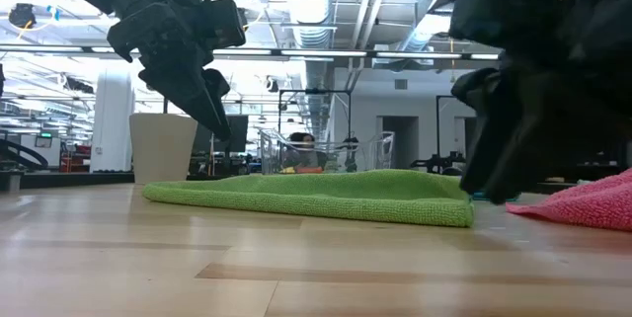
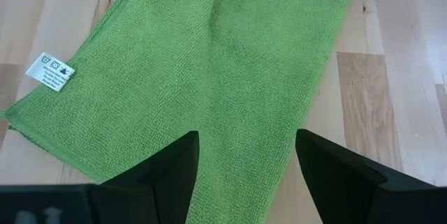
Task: Fold microfiber towels
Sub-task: Fold the green microfiber towel
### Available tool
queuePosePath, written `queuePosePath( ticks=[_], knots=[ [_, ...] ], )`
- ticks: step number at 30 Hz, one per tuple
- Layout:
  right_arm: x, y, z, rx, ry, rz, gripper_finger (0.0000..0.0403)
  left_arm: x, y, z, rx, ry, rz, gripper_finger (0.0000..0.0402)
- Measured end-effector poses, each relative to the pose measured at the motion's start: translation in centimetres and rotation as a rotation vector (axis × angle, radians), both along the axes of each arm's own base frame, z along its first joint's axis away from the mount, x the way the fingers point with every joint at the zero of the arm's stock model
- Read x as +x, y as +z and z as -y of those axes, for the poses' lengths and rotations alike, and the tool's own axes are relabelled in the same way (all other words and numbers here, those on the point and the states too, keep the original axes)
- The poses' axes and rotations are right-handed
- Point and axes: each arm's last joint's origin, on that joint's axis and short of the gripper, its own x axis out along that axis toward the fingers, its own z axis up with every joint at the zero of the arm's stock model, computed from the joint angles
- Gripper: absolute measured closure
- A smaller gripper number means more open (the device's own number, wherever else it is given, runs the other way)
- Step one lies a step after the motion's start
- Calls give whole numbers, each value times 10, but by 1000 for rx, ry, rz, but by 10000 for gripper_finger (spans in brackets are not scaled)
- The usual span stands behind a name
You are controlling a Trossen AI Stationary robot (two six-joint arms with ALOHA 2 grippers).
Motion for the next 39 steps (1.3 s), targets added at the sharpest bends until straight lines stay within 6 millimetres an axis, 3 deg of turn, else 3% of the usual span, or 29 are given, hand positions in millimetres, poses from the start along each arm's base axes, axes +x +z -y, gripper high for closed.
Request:
queuePosePath(
  ticks=[5, 15, 25, 39],
  knots=[
    [4, -3, 3, -11, 2, 7, 176, 0, 0, -1, 14, 11, 1, 171],
    [4, -8, 1, -19, 22, -3, 221, 0, 0, -1, 26, 7, 2, 171],
    [8, -15, 0, -29, 23, -2, 234, 0, 0, -1, 26, 8, 3, 171],
    [14, 5, -7, -34, 48, -46, 391, 1, 0, -1, 19, 15, 9, 171]
  ],
)
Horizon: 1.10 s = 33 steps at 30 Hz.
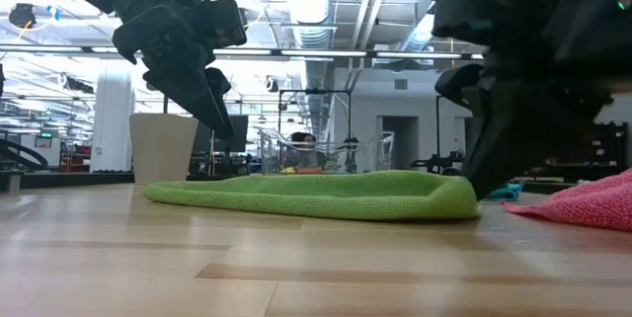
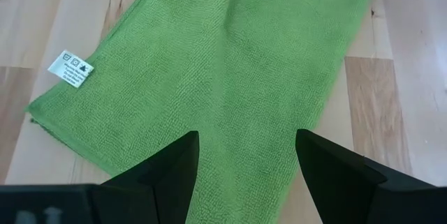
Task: Fold microfiber towels
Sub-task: Fold the green microfiber towel
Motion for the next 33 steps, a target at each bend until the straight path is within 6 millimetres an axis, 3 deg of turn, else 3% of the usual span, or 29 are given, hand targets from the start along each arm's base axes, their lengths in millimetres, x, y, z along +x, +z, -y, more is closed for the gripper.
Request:
queuePosePath(
  ticks=[5, 14, 22, 27, 33],
  knots=[
    [6, 14, -8, 0, -1, 28, 369, 0, 0, 0, -1, 1, 1, 171],
    [4, 34, -38, -30, 131, 96, 391, 1, 1, 0, -5, 4, 15, 171],
    [6, 37, -42, 6, 129, 143, 287, 9, 8, 0, 6, 7, 123, 171],
    [6, 34, -43, 12, 114, 135, 248, 27, 4, -2, 22, -106, 242, 171],
    [7, 21, -43, 13, 64, 98, 250, 60, -20, -20, -36, -246, 334, 171]
  ],
)
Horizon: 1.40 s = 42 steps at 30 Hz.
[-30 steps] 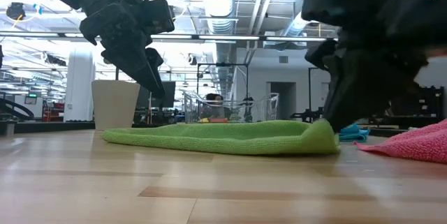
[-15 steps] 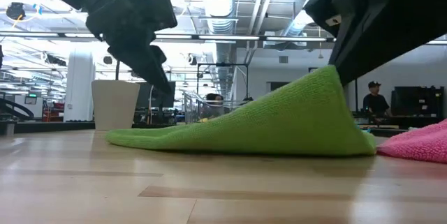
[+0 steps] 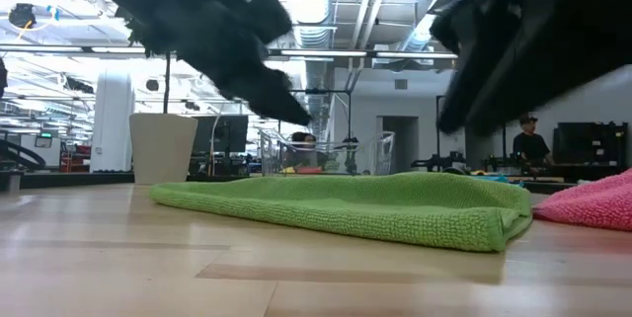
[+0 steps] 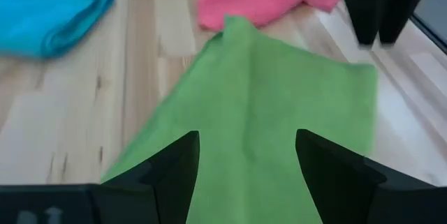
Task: Fold microfiber towels
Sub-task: Fold the green microfiber towel
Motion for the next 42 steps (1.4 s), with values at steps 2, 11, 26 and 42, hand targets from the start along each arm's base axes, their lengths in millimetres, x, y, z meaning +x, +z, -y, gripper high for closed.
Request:
queuePosePath(
  ticks=[2, 11, 26, 42],
  knots=[
    [1, -7, -1, 0, -12, -12, 258, 14, -6, -8, -22, -33, -4, 171],
    [15, -38, 1, 6, -47, -29, 273, 45, -43, -28, -77, -79, -141, 171],
    [-8, -25, -32, 181, 101, -109, 285, 45, -56, -31, -19, -68, -203, 171],
    [-3, -8, 19, -271, -232, 1, 285, 36, -9, -28, -91, -23, -155, 171]
  ],
)
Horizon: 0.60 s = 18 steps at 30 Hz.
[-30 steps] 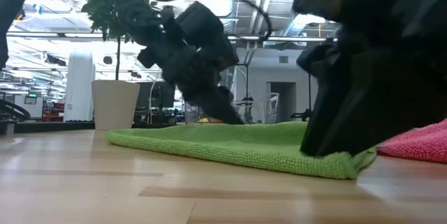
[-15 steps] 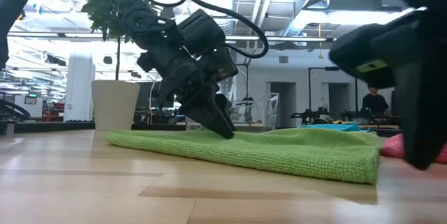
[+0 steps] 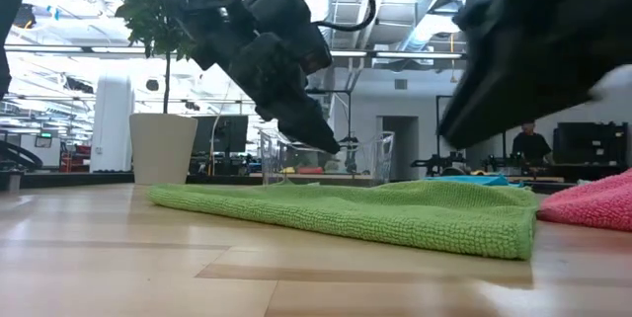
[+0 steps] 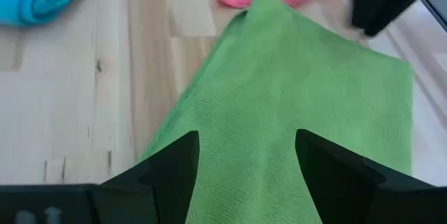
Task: Fold microfiber towels
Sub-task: Fold the green microfiber towel
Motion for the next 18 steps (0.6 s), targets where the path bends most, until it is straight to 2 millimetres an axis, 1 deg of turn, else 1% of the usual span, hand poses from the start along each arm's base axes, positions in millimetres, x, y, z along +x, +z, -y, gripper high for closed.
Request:
queuePosePath(
  ticks=[1, 3, 4, 5, 6, 8, 11, 13, 14, 15, 18],
  knots=[
    [2, -6, 8, 4, -22, 0, 285, 0, -1, 3, -9, -5, -7, 171],
    [4, -17, 23, 2, -59, -16, 285, 3, -9, 11, -11, -32, -20, 171],
    [6, -20, 29, 10, -74, -12, 285, 1, -14, 15, -8, -40, -48, 171],
    [7, -23, 34, 24, -86, -5, 285, 0, -19, 19, -1, -49, -71, 171],
    [7, -26, 38, 41, -94, -10, 285, 4, -23, 22, 18, -51, -59, 171],
    [3, -33, 44, 63, -107, -53, 285, 2, -32, 25, 50, -46, -103, 171],
    [-3, -39, 45, 114, -131, -60, 285, 6, -46, 27, 82, -43, -113, 171],
    [-5, -39, 42, 121, -129, -62, 285, 7, -48, 27, 89, -48, -107, 171],
    [-7, -38, 41, 118, -123, -62, 285, 8, -53, 25, 88, -45, -118, 171],
    [-8, -36, 39, 118, -113, -67, 285, 9, -55, 24, 85, -43, -115, 171],
    [-13, -23, 33, 131, -84, -71, 285, 9, -54, 21, 63, -31, -112, 171]
  ],
)
